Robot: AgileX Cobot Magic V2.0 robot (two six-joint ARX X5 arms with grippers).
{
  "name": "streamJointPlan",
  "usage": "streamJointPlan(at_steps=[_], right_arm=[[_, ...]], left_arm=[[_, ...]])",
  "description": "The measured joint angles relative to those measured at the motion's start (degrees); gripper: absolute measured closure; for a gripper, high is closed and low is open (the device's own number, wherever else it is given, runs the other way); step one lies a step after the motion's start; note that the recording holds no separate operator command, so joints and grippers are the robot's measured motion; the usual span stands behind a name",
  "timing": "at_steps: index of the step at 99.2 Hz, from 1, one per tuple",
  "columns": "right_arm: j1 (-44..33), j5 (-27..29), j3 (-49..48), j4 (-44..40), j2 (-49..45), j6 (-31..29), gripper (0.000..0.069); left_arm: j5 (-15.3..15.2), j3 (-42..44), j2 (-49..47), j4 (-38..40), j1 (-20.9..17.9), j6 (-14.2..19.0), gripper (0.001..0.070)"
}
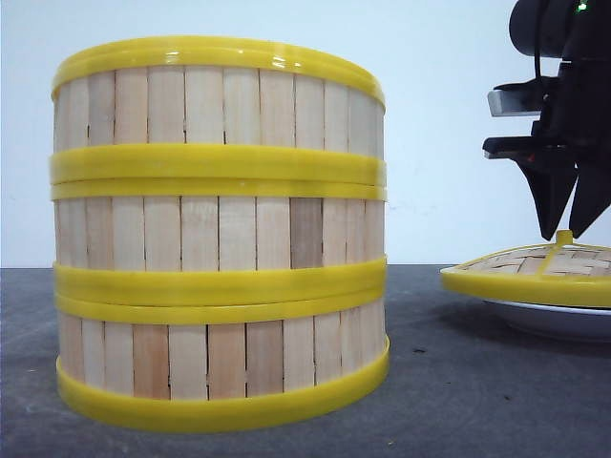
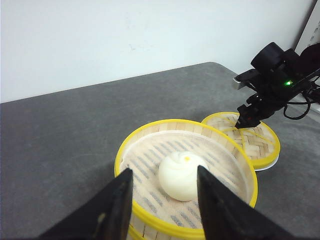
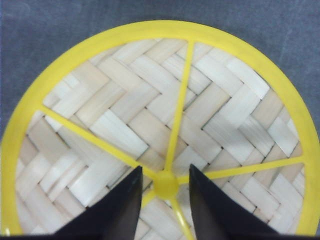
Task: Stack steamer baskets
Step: 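Grasp the yellow knob of the woven lid with the right gripper, then lift the lid off the white plate and carry it over the stack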
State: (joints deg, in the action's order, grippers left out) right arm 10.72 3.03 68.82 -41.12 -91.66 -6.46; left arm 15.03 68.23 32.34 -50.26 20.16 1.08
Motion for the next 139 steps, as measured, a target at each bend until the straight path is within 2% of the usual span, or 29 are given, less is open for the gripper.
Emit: streamJointPlan(at_steps=[18, 31, 37, 100, 139], right_arm=[[-0.09, -0.02, 0.00, 0.22, -0.74, 0.02, 0.0526], [-0.09, 0.13, 0.04, 0.26, -0.74, 0.02, 0.0613], [-0.09, -0.07, 0.13, 0.15, -0.72, 0.00, 0.0628], [-0.09, -0.39, 0.57, -1.99, 1.05, 0.04, 0.0633], [1.46, -0.24, 11.23, -7.08, 8.83, 0.66, 0.0634]], left_arm=[[-0.04, 0.00, -0.04, -0.09, 0.00, 0.00, 0.0476], [-0.07, 0.00, -0.04, -0.09, 0.00, 0.00, 0.0476], [-0.04, 0.00, -0.04, -0.11, 0.00, 0.00, 0.0476], [-0.13, 0.00, -0.04, -0.11, 0.00, 0.00, 0.0476], [-0.13, 0.00, -0.04, -0.11, 0.00, 0.00, 0.0476]])
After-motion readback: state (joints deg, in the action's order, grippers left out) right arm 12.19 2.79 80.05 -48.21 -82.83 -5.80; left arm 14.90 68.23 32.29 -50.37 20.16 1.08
